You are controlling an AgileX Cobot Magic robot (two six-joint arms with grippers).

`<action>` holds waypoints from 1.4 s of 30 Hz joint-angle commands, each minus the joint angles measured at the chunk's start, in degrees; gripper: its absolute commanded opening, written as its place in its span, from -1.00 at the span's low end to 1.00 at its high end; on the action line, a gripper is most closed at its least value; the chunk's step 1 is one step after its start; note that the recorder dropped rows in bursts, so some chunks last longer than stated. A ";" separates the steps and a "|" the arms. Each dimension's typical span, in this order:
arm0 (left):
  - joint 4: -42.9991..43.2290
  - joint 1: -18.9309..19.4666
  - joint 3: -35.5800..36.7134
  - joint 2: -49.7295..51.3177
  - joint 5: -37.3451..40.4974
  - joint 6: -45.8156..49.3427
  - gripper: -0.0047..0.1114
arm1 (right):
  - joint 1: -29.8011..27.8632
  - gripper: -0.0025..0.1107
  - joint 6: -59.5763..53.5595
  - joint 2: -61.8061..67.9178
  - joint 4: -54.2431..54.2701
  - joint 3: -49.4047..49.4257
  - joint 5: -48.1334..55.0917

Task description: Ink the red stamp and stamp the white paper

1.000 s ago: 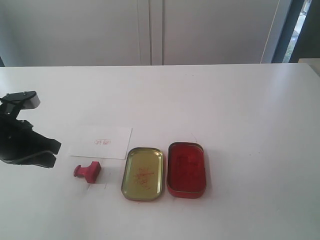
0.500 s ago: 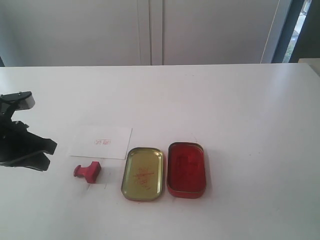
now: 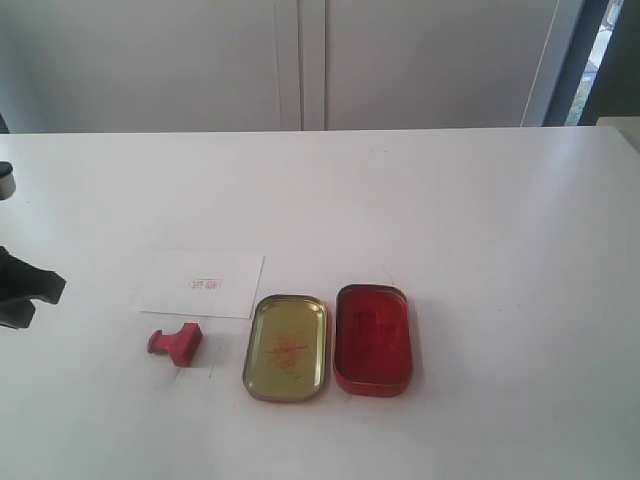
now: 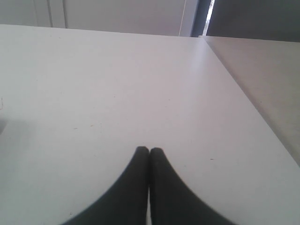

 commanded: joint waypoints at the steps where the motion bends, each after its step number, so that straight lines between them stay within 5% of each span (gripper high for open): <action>1: 1.23 0.11 0.30 -1.60 1.13 -0.88 -0.92 | -0.18 -0.96 0.01 -0.36 -0.47 0.32 -0.81; 9: 1.13 0.11 0.42 -1.86 2.11 -0.88 -0.92 | -0.18 -0.96 0.01 -0.36 -0.47 0.32 -0.81; 31: 1.02 0.11 0.65 -27.66 13.30 -0.88 -0.92 | -0.18 -0.96 0.01 -0.36 -0.47 0.32 -0.81; 42: 1.02 0.11 0.65 -30.25 14.46 -0.88 -0.92 | -0.18 -0.96 0.01 -0.36 -0.47 0.32 -0.81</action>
